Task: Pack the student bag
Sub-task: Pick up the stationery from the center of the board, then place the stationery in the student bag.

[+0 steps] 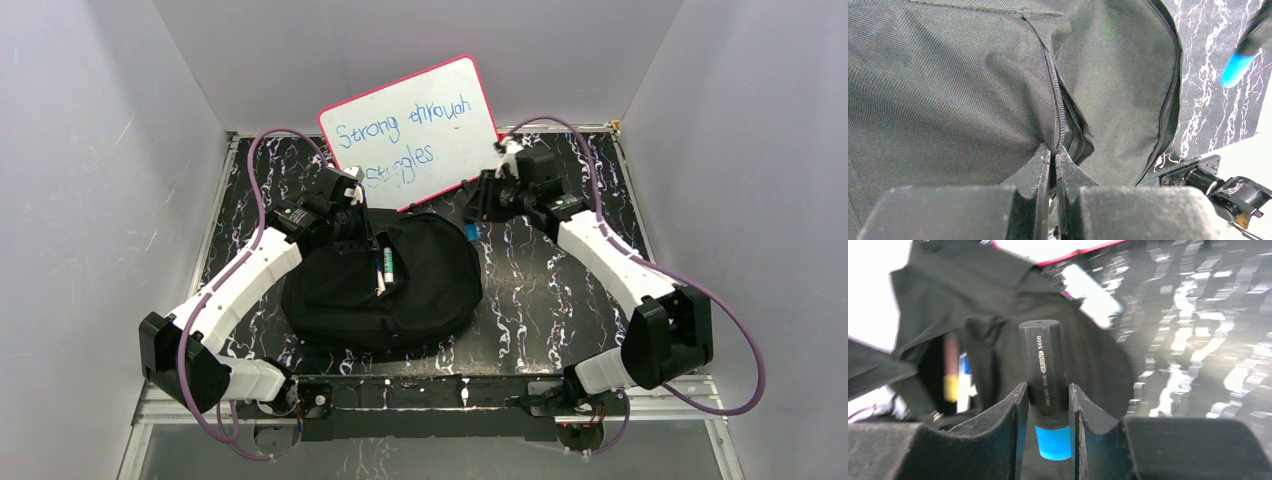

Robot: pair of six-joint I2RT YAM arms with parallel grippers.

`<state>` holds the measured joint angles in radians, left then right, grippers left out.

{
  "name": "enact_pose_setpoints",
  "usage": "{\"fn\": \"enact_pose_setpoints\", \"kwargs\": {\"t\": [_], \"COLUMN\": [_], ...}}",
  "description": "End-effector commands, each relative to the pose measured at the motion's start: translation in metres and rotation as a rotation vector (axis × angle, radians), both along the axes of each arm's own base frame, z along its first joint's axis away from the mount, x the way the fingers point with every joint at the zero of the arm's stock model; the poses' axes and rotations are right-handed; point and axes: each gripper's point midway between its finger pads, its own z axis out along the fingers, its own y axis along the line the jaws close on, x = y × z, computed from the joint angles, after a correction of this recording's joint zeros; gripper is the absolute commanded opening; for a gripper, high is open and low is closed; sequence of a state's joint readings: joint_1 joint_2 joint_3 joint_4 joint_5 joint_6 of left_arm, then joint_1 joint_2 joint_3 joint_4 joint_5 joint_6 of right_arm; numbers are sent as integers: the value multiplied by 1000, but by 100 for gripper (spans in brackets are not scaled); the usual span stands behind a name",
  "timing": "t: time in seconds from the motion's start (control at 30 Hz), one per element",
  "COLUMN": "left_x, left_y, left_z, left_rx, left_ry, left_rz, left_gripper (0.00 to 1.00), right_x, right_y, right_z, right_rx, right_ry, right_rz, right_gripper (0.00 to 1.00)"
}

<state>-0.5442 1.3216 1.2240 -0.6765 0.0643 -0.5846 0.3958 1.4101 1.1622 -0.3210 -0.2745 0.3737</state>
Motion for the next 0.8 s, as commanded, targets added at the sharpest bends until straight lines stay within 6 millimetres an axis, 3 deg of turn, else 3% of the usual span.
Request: {"fn": "enact_pose_setpoints", "kwargs": {"t": [0.0,0.17,0.3,0.57,0.77], "left_x": [11,11,9,5,5], "left_y": [-19,-18,-18,-16,-17], "left_z": [28,31,31,34,34], "left_rx": [-103,-107,-113,-120,-123], "left_ry": [-67,-75,-73,-79,-80], "left_rz": [-24,-18,-18,-14,-16], "left_gripper": [0,0,0,0,0], "right_x": [-50,-87,-109,-104,-91], "right_y": [80,134,163,165,169], "right_z": [20,16,14,-10,-13], "right_rx": [209,248,250,210,214], "right_ry": [44,84,110,208,228], "right_rz": [238,379,457,309,209], "right_gripper": [0,0,0,0,0]}}
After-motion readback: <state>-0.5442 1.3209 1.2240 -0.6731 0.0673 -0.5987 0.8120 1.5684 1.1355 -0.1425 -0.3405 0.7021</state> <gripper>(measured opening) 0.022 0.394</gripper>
